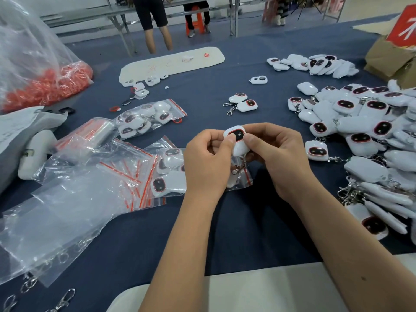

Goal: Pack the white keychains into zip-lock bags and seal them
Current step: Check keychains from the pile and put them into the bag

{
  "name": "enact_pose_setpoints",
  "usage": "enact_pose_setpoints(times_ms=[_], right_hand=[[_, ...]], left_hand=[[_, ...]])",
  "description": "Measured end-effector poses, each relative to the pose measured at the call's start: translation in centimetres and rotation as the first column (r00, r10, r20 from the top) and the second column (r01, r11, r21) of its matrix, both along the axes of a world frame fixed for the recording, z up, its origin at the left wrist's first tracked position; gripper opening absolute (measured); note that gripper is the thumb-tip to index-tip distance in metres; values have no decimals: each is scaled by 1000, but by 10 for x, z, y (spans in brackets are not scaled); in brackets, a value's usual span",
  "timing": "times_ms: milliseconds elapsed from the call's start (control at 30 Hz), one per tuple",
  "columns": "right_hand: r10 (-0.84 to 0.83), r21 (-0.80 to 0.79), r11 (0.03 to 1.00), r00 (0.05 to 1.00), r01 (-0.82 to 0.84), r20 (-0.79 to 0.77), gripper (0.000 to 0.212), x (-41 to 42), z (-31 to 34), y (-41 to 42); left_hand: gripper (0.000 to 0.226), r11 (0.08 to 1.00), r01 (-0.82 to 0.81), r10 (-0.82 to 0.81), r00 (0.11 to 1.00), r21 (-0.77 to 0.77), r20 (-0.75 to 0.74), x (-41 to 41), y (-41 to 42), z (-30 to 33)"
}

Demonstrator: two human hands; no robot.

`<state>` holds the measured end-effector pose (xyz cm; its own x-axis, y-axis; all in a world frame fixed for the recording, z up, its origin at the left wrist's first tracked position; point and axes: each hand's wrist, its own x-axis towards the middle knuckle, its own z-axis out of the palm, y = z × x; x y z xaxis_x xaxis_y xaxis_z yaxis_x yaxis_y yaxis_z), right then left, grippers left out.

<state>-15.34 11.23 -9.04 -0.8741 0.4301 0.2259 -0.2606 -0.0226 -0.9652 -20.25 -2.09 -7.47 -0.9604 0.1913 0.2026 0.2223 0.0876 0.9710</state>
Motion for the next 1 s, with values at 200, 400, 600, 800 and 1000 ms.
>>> enact_pose_setpoints(times_ms=[200, 400, 600, 800, 1000], right_hand=[[19, -6, 1000, 1000, -19, 24, 16, 0, -1, 1], [57, -48, 997, 998, -55, 31, 14, 0, 0, 1], [50, -41, 998, 998, -48, 47, 14, -1, -1, 0], [-13, 45, 999, 999, 11, 37, 10, 0, 0, 2], [-3, 34, 999, 998, 1, 65, 13, 0, 1, 1]], left_hand=[[9, 999, 34, -34, 999, -30, -4, 1, -2, 1], [7, 997, 53, -55, 998, -53, -38, 2, -3, 2], [5, 996, 57, -61, 995, -62, -78, 1, -2, 0], [4, 990, 77, -93, 987, -119, -133, 1, 0, -1], [5, 990, 70, -89, 984, -126, -154, 1, 0, -1]])
